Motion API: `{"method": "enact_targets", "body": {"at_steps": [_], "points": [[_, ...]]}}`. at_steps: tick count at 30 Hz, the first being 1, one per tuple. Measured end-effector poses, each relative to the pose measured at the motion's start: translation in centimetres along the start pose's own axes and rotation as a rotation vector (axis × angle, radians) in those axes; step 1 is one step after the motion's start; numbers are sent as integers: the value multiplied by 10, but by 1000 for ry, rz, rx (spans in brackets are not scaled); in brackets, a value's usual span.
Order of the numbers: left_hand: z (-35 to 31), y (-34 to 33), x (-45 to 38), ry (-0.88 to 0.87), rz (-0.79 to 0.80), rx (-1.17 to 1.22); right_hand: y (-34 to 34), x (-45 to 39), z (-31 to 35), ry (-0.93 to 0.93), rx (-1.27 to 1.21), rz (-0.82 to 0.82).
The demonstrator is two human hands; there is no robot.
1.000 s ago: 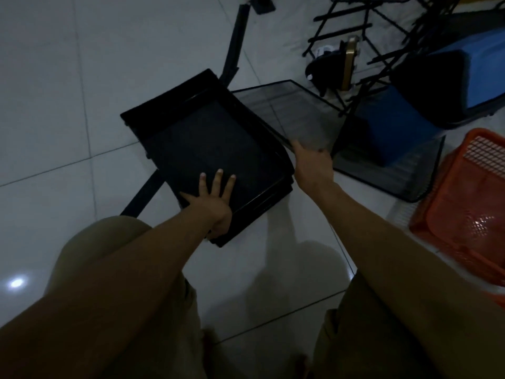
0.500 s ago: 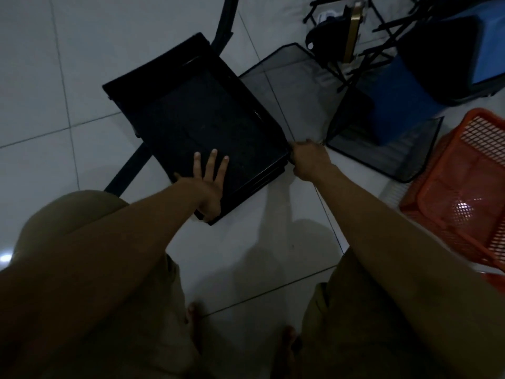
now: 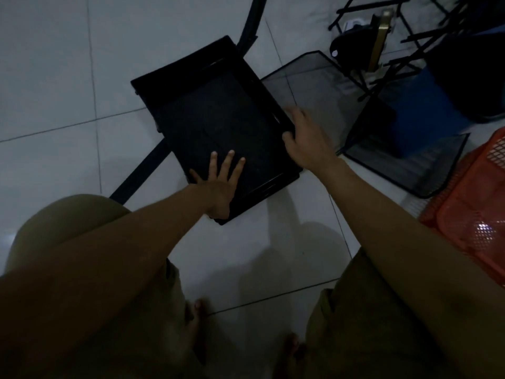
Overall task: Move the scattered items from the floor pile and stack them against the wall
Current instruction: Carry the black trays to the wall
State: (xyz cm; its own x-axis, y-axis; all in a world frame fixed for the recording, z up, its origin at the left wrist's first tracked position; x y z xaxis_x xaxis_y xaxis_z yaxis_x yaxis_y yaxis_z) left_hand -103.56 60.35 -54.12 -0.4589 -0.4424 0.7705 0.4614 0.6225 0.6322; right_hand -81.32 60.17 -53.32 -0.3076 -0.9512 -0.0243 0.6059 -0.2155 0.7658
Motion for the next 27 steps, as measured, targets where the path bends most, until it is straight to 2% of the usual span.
{"method": "enact_targets", "body": {"at_steps": [7, 9, 12, 14, 16, 19, 21, 23, 25, 27], "points": [[36, -10, 19, -26, -59, -131, -48, 0, 19, 16, 14, 207], [48, -6, 23, -82, -110, -69, -55, 8, 29, -30, 52, 246], [58, 12, 27, -168, -401, 223, -54, 11, 36, -96, 103, 234], [71, 26, 32, -74, -629, 310, -55, 6, 36, -160, 106, 231], [88, 34, 36, 95, -768, 209, -60, -3, 37, -156, 106, 203], [112, 31, 40, 326, -739, 164, -63, -23, 41, -113, 60, 177], [126, 19, 36, 379, -675, 343, -60, -30, 46, -160, 35, 233], [134, 8, 29, 263, -680, 541, -59, -31, 49, -201, 33, 285], [130, 7, 27, 109, -705, 585, -61, -29, 51, -183, 24, 287], [126, 11, 27, 127, -705, 658, -62, -28, 53, -132, 31, 281]]}}
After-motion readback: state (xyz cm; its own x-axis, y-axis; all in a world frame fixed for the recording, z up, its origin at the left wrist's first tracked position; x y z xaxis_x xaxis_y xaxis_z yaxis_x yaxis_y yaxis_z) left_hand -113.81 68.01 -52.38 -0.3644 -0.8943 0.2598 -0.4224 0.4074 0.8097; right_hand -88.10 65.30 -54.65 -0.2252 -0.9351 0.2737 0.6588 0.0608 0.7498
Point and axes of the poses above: each hand's wrist, its own x-axis away from the middle knuckle, its own y-axis out of the back of the hand, z = x × y, the point moved 3 cm from there along -x, towards the middle knuckle, and after that the axes turned 8 degrees about -y, right-handed, at the moved point
